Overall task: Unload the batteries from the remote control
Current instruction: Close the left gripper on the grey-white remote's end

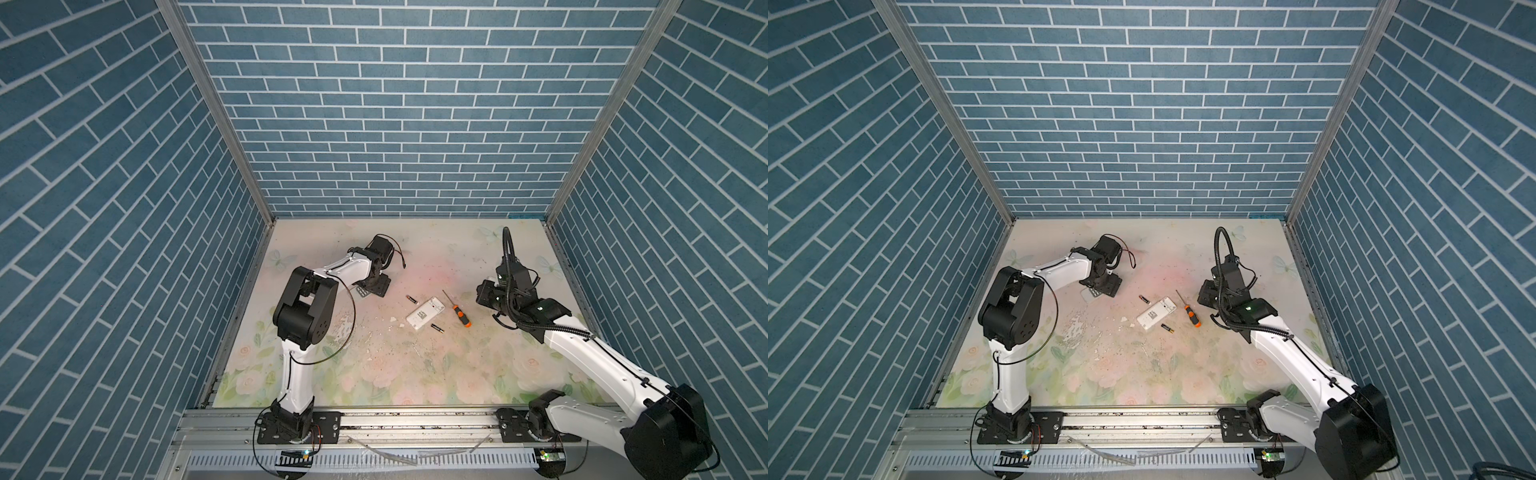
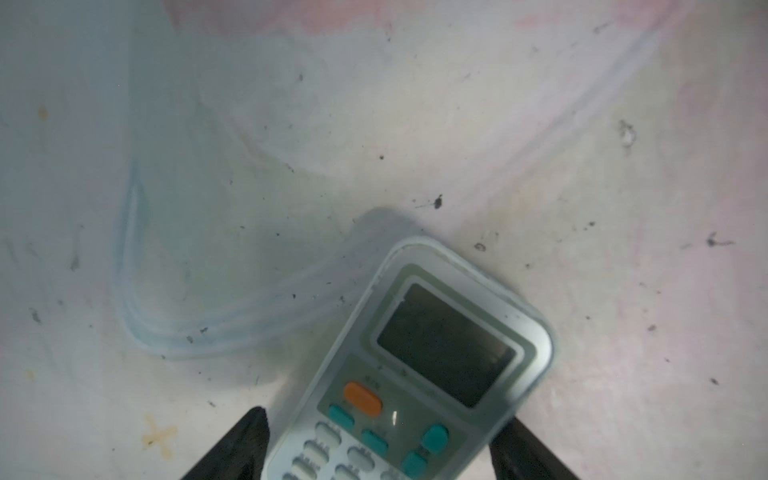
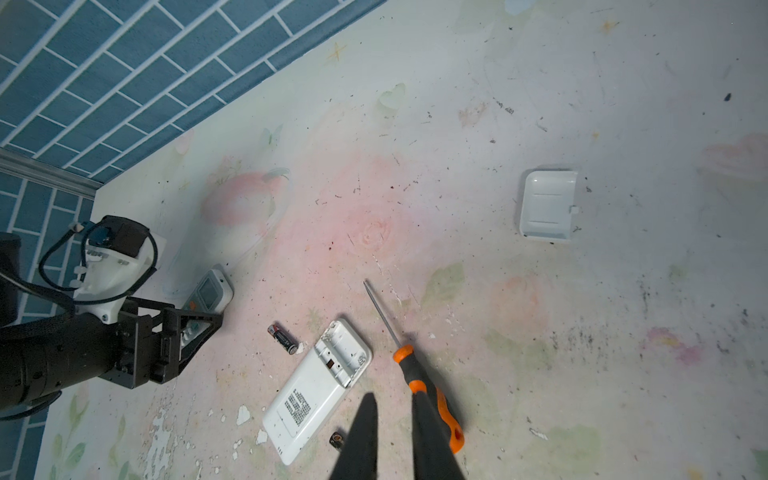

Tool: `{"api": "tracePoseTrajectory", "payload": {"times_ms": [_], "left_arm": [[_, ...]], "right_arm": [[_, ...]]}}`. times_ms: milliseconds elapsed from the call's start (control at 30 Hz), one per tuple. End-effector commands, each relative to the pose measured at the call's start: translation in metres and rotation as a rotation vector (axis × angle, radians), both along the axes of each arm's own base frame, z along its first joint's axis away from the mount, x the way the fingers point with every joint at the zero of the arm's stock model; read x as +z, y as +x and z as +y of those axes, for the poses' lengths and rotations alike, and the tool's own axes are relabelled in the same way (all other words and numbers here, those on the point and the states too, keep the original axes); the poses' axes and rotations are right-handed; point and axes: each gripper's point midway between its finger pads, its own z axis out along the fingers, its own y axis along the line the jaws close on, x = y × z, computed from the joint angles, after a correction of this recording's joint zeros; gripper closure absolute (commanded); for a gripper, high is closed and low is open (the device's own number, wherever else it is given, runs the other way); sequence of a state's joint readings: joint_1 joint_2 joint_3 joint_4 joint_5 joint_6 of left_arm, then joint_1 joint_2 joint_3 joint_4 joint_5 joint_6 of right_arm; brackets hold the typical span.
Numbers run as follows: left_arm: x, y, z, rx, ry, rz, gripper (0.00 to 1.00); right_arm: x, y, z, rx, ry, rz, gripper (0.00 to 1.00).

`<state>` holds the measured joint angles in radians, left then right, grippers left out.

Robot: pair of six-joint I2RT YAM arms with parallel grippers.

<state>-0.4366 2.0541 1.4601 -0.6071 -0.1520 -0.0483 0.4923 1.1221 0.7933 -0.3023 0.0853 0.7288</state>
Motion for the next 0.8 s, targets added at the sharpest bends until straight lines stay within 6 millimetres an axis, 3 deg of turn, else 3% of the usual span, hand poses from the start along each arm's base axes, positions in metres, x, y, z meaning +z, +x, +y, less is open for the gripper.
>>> {"api": "tracePoseTrajectory", "payload": {"times_ms": [0, 167, 467, 767], "left_arm": [[-0.008, 0.001, 0.015, 0.038, 0.007, 0.030, 0.16], [-0.013, -0.003, 0.029, 0.089, -0.011, 0.054, 0.17], [-0.016, -0.018, 0.027, 0.136, -0.061, 0.127, 0.26], [-0.026, -0.022, 0.032, 0.150, -0.059, 0.211, 0.27]], "right_arm": [[-0.006, -0.004, -0.007, -0.031, 0.000, 0.013, 0.83], [-0.007, -0.003, -0.004, -0.026, 0.005, 0.018, 0.83], [-0.007, 0.000, -0.002, -0.015, -0.002, 0.022, 0.84], [-0.008, -0.006, -0.007, -0.026, -0.011, 0.024, 0.84]]}}
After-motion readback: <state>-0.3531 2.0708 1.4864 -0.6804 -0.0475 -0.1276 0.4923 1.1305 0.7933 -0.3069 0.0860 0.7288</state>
